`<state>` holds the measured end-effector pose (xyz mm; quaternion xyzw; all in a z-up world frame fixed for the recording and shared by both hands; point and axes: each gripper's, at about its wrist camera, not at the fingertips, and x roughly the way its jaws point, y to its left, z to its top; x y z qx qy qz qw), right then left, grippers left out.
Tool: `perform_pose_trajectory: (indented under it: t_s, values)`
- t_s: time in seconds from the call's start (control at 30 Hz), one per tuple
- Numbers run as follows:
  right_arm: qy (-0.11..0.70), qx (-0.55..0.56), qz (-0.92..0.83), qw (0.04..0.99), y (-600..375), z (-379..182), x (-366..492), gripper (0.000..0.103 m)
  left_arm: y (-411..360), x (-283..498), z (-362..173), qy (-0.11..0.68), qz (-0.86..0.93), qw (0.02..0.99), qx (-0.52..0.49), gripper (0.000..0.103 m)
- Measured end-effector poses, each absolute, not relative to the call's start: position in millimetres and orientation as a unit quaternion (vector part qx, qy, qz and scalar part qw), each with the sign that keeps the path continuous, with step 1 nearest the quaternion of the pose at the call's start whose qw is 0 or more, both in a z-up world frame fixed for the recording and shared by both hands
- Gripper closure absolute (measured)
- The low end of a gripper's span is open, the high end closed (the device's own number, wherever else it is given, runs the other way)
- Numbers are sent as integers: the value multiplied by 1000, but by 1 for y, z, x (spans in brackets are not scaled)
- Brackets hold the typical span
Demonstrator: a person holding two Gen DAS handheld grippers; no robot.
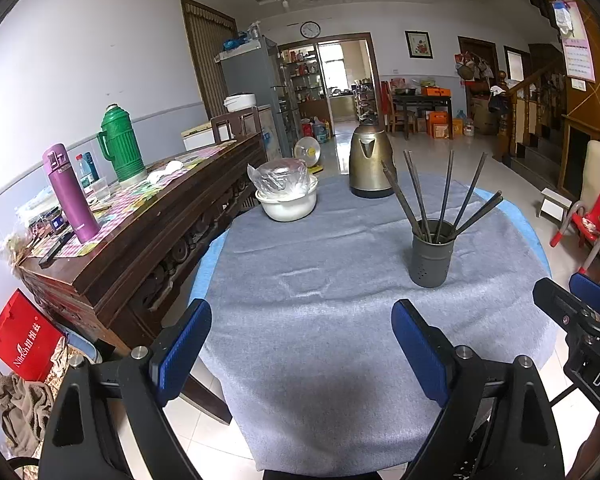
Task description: Organize utensils
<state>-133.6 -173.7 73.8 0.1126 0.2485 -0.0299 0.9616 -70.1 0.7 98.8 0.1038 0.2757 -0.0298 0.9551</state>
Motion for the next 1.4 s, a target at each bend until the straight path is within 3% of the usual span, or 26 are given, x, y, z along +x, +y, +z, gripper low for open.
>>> perform_pose_trajectory:
  t_s: [1.4]
  values:
    - [245, 122, -46, 961, -181, 75, -134, 39, -2, -71, 103, 274, -41, 954, 112, 11]
